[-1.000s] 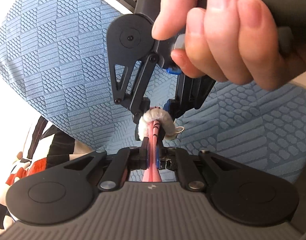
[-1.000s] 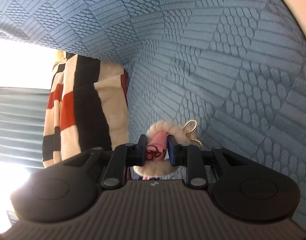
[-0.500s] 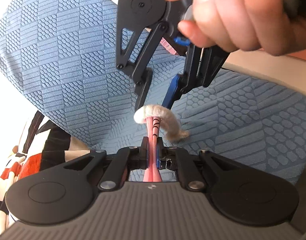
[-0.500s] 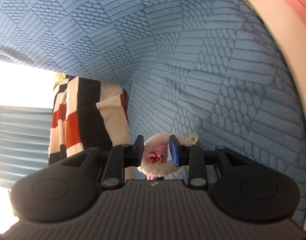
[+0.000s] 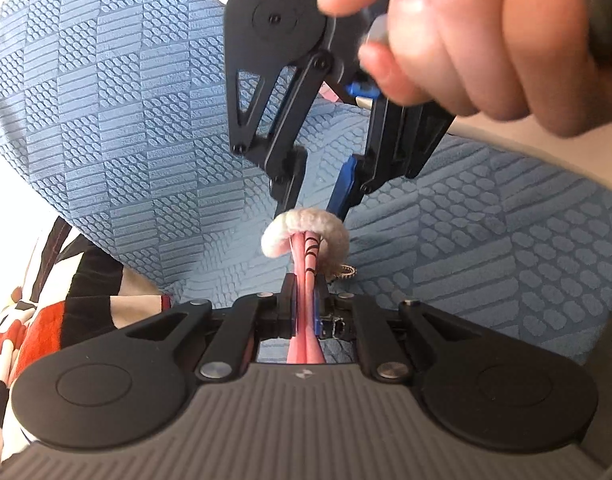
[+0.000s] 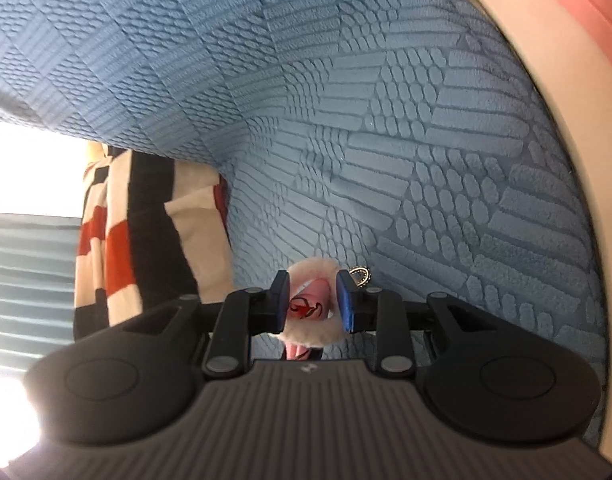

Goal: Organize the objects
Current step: 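Push the white hair tie down the pink strip with the right gripper, then work the hair tie further along the strip with the right gripper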

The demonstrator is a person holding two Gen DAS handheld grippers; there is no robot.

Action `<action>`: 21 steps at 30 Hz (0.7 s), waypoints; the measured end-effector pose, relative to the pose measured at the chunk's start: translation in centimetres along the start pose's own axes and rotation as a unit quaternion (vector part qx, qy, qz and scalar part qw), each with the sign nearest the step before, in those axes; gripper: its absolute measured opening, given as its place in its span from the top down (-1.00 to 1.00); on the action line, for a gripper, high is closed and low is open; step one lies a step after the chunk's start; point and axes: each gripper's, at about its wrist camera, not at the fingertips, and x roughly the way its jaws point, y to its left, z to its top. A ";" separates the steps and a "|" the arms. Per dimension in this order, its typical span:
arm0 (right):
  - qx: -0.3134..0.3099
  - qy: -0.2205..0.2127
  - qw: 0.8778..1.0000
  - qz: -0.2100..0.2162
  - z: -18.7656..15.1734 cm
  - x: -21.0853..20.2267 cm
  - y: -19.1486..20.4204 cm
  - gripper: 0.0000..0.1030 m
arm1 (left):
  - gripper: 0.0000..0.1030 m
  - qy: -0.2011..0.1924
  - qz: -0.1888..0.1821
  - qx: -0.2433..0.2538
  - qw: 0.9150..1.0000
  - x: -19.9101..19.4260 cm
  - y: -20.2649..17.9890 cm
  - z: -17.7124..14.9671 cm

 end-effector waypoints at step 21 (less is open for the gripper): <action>-0.047 0.001 0.999 -0.022 -1.4 0.4 1.7 0.63 | 0.65 0.092 -0.027 -0.131 0.987 2.8 2.4 -0.8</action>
